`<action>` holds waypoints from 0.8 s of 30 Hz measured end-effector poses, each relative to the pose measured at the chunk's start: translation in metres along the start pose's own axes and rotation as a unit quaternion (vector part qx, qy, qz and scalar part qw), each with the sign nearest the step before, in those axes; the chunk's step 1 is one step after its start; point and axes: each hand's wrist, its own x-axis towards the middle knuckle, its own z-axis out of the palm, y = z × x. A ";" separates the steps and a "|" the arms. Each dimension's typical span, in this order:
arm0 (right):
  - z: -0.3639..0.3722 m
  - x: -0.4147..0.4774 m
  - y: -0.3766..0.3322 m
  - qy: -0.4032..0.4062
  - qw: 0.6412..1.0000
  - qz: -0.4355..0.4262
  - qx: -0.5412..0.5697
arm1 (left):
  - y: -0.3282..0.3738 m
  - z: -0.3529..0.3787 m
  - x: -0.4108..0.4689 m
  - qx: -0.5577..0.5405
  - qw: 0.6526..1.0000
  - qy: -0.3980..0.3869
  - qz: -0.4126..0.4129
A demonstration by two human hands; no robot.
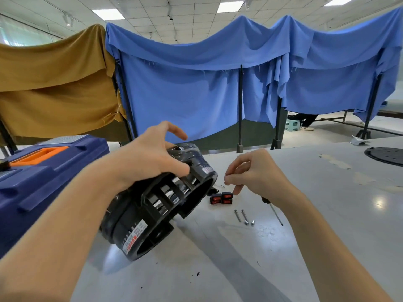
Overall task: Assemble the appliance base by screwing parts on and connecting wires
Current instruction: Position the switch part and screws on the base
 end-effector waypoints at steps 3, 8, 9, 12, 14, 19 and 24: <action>-0.001 -0.003 -0.006 0.008 0.999 -0.012 0.045 | -0.004 -0.014 0.002 -0.046 0.999 0.014 -0.024; 0.006 -0.006 -0.015 -0.006 0.994 -0.040 0.106 | -0.014 -0.025 0.001 -0.092 0.994 0.040 -0.037; 0.009 -0.007 -0.017 -0.010 0.992 -0.045 0.117 | -0.015 -0.025 0.001 -0.101 0.993 0.037 -0.039; 0.018 -0.007 -0.020 -0.009 0.987 -0.059 0.147 | -0.020 -0.023 0.001 -0.112 0.993 0.024 -0.041; 0.023 -0.007 -0.020 -0.001 0.986 -0.068 0.152 | -0.021 -0.022 0.001 -0.113 0.993 0.024 -0.040; 0.026 -0.006 -0.019 0.006 0.985 -0.075 0.156 | -0.020 -0.023 -0.002 -0.124 0.991 0.019 -0.043; 0.027 -0.006 -0.021 0.016 0.981 -0.089 0.171 | -0.019 -0.024 -0.005 -0.140 0.989 0.020 -0.043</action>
